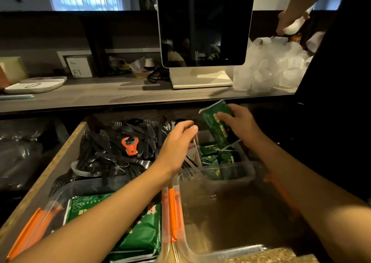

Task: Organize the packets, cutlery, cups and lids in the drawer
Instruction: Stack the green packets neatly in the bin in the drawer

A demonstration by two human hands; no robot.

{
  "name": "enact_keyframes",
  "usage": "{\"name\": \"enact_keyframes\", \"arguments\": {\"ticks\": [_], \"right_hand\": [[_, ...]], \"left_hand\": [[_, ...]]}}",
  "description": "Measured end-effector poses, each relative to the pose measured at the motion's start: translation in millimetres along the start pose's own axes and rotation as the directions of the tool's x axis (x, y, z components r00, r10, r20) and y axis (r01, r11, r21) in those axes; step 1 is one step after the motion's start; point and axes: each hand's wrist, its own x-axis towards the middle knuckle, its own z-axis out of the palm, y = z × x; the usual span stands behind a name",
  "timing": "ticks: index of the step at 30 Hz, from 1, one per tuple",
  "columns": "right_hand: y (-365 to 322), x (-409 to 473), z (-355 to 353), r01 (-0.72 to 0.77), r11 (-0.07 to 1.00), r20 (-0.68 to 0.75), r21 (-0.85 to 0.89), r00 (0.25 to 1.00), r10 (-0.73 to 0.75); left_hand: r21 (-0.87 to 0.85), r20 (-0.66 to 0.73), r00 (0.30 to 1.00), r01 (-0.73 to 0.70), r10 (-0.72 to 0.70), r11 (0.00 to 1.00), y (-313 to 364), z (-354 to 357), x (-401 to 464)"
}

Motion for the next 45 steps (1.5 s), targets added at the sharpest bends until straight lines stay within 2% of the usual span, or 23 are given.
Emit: {"name": "enact_keyframes", "arguments": {"ticks": [1, 3, 5, 9, 12, 16, 19, 21, 23, 25, 29, 31, 33, 37, 41, 43, 45], "right_hand": [[-10, -4, 2, -0.028, 0.983, -0.022, 0.181, 0.999, 0.033], [-27, -15, 13, -0.129, 0.872, 0.039, 0.473, 0.991, 0.125], [-37, -26, 30, -0.193, 0.817, 0.119, 0.543, 0.981, 0.152], [-41, -41, 55, -0.156, 0.906, 0.213, 0.393, 0.974, 0.076], [-38, -39, 52, -0.186, 0.925, 0.253, 0.331, 0.962, 0.104], [-17, -24, 35, -0.204, 0.964, 0.171, 0.169, 0.969, 0.175], [14, -10, 26, -0.198, 0.979, 0.151, -0.057, 0.967, 0.204], [33, -7, 21, -0.174, 0.943, 0.200, -0.283, 0.951, 0.235], [47, -7, 19, -0.124, 0.857, 0.269, -0.501, 0.918, 0.291], [53, -7, 19, -0.074, 0.786, 0.321, -0.614, 0.886, 0.334], [55, -7, 21, 0.021, 0.730, 0.412, -0.683, 0.836, 0.362], [55, -8, 21, 0.042, 0.680, 0.442, -0.732, 0.789, 0.427], [58, -7, 20, 0.037, 0.651, 0.430, -0.758, 0.779, 0.456], [64, -2, 16, -0.009, 0.672, 0.362, -0.740, 0.838, 0.409], [58, 4, 6, -0.005, 0.773, 0.306, -0.635, 0.916, 0.258], [49, 9, 0, -0.015, 0.818, 0.201, -0.576, 0.966, 0.159], [40, 14, -3, -0.043, 0.912, 0.056, -0.407, 0.996, 0.071]], "left_hand": [[-0.024, 0.004, 1.000, 0.019, -0.019, 1.000, -2, -2, 2], [-0.093, 0.052, 0.998, 0.047, -0.042, 0.995, -4, -2, 4], [-0.215, 0.107, 0.990, 0.111, -0.090, 0.970, -4, 2, 5], [-0.370, 0.034, 0.981, 0.188, -0.190, 0.910, -7, 3, 8], [-0.423, 0.019, 0.961, 0.256, -0.274, 0.869, -7, -3, 11], [-0.478, -0.013, 0.931, 0.316, -0.366, 0.820, -5, -8, 12], [-0.516, -0.002, 0.919, 0.337, -0.394, 0.788, -3, -12, 10], [-0.516, -0.017, 0.907, 0.353, -0.421, 0.780, -5, -15, 8], [-0.554, 0.001, 0.909, 0.348, -0.418, 0.757, -10, -19, 12], [-0.551, 0.014, 0.898, 0.374, -0.440, 0.746, -26, -25, 23], [-0.543, 0.069, 0.900, 0.395, -0.430, 0.741, -36, -27, 30], [-0.574, 0.066, 0.905, 0.378, -0.420, 0.726, -33, -26, 27], [-0.568, 0.060, 0.908, 0.372, -0.414, 0.734, -24, -22, 19], [-0.474, 0.018, 0.915, 0.362, -0.403, 0.802, -5, -15, 5], [-0.463, 0.032, 0.918, 0.365, -0.396, 0.808, -5, -15, 3], [-0.475, 0.030, 0.918, 0.362, -0.397, 0.802, -4, -16, 4], [-0.469, 0.024, 0.915, 0.367, -0.403, 0.804, -5, -15, 3]]}}
